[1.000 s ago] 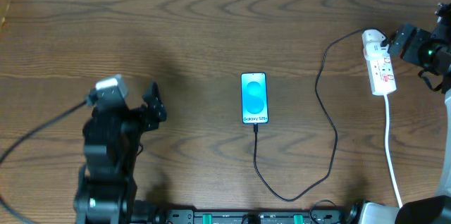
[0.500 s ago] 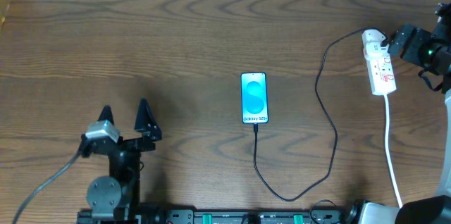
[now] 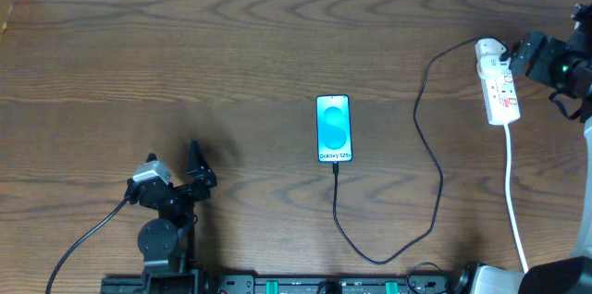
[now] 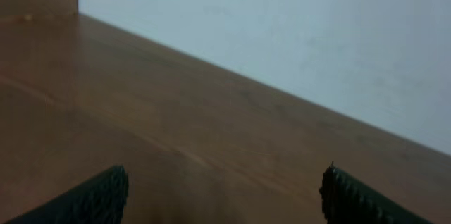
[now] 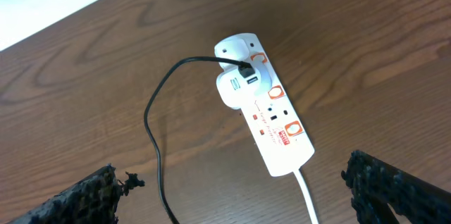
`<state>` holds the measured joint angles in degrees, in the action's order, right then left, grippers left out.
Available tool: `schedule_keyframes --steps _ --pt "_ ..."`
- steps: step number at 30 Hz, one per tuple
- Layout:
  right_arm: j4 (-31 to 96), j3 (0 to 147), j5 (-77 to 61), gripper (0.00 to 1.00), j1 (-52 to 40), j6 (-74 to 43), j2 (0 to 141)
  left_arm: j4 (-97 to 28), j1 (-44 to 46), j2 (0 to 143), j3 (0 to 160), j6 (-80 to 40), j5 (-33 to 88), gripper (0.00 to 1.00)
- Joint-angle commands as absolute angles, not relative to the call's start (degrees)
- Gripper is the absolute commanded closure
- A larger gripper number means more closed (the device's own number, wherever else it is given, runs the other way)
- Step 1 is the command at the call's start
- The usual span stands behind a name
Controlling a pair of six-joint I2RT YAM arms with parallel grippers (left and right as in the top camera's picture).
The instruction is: Plug charger to phone and switch on socket
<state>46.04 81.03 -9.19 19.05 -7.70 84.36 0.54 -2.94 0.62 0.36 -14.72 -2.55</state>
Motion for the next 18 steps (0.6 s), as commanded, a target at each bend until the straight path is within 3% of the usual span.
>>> schedule_keyframes --steps 1,6,18 --pt "46.11 81.45 -9.13 0.01 19.14 -8.54 84.01 -3.68 -3.53 0.1 0.23 -13.74 -3.68 0.13" --pt "46.11 81.45 -9.13 0.01 19.14 -8.56 84.01 -4.25 -3.53 0.1 0.23 -7.01 -1.04 0.13" --pt "46.11 81.45 -9.13 0.01 19.14 -8.56 84.01 -4.21 -3.53 0.23 0.23 -7.11 -0.86 0.13"
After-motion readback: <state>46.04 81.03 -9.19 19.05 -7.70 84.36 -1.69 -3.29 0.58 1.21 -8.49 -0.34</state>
